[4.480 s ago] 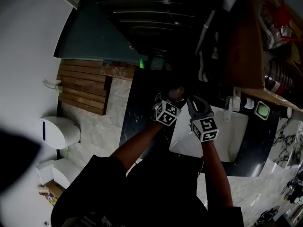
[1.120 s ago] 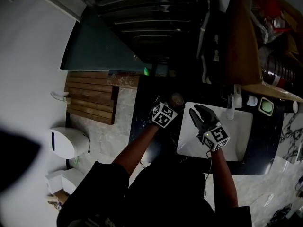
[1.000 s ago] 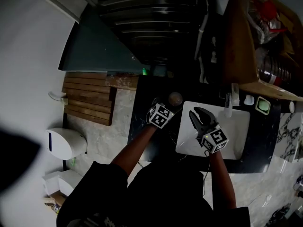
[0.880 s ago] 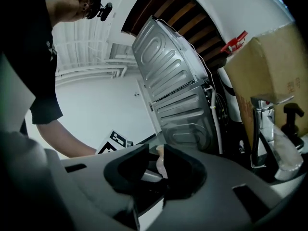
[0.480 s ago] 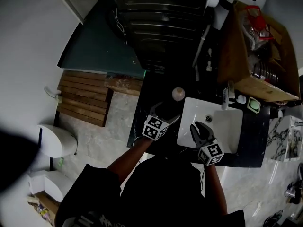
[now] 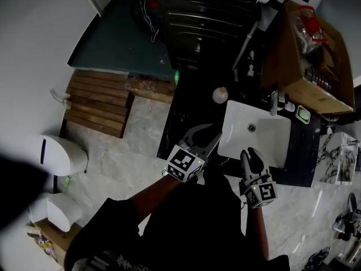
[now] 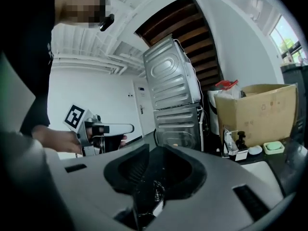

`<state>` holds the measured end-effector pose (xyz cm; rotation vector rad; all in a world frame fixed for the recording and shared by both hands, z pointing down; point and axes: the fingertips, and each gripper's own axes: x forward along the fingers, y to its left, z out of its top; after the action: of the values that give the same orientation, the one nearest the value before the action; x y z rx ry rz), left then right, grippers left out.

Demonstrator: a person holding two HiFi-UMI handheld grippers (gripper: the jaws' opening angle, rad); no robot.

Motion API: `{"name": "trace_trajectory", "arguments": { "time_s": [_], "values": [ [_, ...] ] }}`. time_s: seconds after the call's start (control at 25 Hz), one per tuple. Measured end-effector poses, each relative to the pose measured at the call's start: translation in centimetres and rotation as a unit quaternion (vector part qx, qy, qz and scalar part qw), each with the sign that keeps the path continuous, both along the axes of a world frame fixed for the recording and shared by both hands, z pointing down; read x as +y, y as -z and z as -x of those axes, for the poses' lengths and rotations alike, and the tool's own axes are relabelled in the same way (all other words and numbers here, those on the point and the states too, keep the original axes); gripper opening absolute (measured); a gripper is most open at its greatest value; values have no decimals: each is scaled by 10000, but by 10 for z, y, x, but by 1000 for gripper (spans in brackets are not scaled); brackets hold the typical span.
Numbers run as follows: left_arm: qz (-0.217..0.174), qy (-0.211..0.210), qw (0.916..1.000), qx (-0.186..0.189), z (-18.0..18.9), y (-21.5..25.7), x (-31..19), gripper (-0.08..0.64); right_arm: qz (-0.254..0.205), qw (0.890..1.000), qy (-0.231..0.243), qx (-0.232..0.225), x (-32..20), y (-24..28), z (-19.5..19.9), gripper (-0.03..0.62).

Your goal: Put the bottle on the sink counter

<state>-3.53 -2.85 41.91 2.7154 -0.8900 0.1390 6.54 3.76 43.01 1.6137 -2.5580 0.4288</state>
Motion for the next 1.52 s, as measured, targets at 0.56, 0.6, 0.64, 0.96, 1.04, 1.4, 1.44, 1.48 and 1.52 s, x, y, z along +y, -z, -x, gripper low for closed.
{"name": "trace_trajectory", "arguments": {
  "time_s": [0.56, 0.6, 0.64, 0.96, 1.04, 1.4, 1.44, 1.48, 1.52],
  "values": [
    [-129, 215, 9994, 228, -23, 23, 105, 15, -401, 9940, -341, -964, 77, 66, -14, 81],
    [-153, 293, 9992, 204, -30, 25, 116, 15, -493, 9949, -256, -840, 89, 71, -16, 81],
    [-176, 402, 9989, 180, -36, 28, 128, 15, -564, 9957, -187, -705, 101, 74, -20, 81],
    [-469, 1347, 9898, 15, -89, 40, 248, 15, -728, 9960, -154, -489, 209, 72, -72, 48],
    [-516, 1498, 9873, -124, -101, 39, 280, 15, -689, 9962, -115, -511, 238, 67, -82, 43],
    [-556, 1682, 9835, -369, -142, 37, 359, 15, -488, 9978, -309, -329, 323, 46, -118, 41],
    [-623, 1645, 9837, -376, -147, 40, 362, 15, -539, 9976, -337, -280, 326, 49, -121, 40],
    [-712, 1600, 9837, -414, -152, 43, 365, 15, -595, 9973, -367, -231, 329, 51, -123, 38],
    [-789, 1555, 9836, -455, -157, 44, 368, 15, -648, 9969, -397, -191, 332, 54, -126, 38]
  ]
}}
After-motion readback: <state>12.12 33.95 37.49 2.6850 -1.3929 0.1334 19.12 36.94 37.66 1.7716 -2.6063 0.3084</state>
